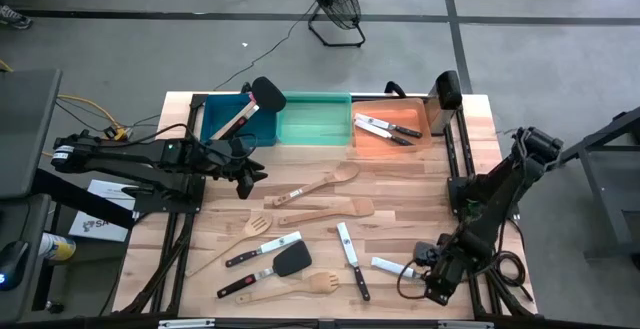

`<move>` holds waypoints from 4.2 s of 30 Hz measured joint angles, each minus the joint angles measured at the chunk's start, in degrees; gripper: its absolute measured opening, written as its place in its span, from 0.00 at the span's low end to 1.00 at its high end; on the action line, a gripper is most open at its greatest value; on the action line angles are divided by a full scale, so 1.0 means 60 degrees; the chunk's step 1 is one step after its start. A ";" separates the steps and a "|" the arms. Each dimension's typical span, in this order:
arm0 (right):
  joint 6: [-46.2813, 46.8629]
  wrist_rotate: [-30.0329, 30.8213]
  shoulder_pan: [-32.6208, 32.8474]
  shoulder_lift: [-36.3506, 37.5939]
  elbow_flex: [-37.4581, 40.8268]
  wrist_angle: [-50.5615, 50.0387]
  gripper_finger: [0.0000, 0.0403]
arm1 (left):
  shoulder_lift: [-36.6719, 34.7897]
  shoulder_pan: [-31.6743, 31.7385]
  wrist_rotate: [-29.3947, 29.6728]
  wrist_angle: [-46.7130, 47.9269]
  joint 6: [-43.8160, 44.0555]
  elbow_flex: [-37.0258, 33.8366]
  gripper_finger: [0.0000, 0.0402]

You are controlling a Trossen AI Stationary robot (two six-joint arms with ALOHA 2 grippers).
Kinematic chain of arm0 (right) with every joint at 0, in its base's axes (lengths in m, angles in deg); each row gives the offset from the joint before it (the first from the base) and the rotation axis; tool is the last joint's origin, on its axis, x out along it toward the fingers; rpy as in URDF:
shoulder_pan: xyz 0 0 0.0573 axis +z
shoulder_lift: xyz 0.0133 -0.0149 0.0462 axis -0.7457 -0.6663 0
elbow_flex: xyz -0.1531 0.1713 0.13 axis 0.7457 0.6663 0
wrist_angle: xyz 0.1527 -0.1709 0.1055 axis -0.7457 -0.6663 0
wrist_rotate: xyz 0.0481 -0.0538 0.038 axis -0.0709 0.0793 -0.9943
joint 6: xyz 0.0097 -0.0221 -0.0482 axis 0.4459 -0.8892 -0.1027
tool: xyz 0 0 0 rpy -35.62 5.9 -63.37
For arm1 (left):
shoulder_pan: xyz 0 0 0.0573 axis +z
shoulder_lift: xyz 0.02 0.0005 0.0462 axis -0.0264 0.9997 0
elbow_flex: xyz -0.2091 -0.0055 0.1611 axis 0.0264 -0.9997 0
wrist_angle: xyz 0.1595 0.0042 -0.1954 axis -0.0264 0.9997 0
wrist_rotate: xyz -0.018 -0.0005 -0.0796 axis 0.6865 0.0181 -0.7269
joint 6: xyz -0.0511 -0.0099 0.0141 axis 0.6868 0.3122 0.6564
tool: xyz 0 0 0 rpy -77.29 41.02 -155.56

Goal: Pick & Place Kitchen Items
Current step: Put the knife into the orange bin

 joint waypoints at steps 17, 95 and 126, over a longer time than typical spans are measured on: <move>-0.0712 0.0934 0.0183 -0.2502 -0.0310 0.0063 0.58 | 0.0000 0.0000 -0.0007 0.0177 0.0001 0.0000 0.36; 0.2352 0.8926 -0.0162 -0.2338 -0.0572 -0.0458 0.16 | 0.0000 0.0004 -0.0423 0.0448 -0.0069 0.0000 0.36; -1.1716 0.7732 -1.0175 0.1148 -0.0597 -0.1507 0.16 | 0.0000 0.0004 -0.0153 0.0441 0.0589 0.0000 0.36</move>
